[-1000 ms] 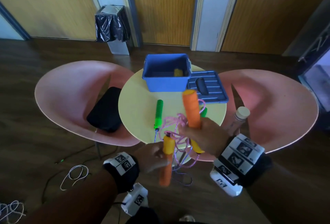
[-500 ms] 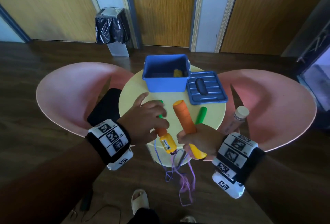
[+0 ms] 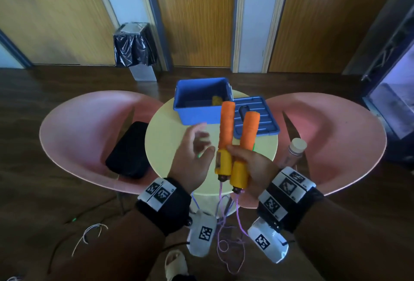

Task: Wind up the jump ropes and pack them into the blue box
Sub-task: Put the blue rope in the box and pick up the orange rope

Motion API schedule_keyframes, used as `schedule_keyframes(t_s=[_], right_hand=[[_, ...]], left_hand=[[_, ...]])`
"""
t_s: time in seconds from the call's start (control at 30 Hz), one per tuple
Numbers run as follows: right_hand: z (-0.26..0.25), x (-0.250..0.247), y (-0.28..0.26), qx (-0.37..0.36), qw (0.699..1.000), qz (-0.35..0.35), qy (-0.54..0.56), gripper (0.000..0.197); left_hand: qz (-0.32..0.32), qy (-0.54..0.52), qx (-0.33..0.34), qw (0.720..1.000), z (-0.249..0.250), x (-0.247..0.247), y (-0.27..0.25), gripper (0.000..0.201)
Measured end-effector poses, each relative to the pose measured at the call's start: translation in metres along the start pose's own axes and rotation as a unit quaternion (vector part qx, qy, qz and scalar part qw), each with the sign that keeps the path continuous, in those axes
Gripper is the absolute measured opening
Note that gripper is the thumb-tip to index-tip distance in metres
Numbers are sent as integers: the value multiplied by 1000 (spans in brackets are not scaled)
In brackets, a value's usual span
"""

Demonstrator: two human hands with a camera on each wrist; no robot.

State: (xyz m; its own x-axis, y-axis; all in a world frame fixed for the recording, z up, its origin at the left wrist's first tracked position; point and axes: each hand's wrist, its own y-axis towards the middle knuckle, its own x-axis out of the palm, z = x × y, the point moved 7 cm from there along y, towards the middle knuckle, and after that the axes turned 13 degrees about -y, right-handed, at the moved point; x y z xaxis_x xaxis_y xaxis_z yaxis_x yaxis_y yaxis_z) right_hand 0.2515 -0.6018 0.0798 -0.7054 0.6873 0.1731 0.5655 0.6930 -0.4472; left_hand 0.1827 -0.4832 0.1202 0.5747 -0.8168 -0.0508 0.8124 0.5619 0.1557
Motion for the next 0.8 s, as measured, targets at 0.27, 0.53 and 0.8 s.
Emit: schedule_keyframes(t_s=[0.27, 0.53, 0.8], right_hand=[[-13, 2, 2, -9, 999, 39, -18, 42], [-17, -5, 3, -15, 987, 59, -149, 68], [-56, -46, -17, -65, 873, 193, -442, 104]], left_hand=[[-76, -172, -108, 976, -11, 32, -20, 47], [-105, -190, -131, 967, -12, 35, -21, 78], [-184, -82, -201, 959, -20, -1, -9, 75]])
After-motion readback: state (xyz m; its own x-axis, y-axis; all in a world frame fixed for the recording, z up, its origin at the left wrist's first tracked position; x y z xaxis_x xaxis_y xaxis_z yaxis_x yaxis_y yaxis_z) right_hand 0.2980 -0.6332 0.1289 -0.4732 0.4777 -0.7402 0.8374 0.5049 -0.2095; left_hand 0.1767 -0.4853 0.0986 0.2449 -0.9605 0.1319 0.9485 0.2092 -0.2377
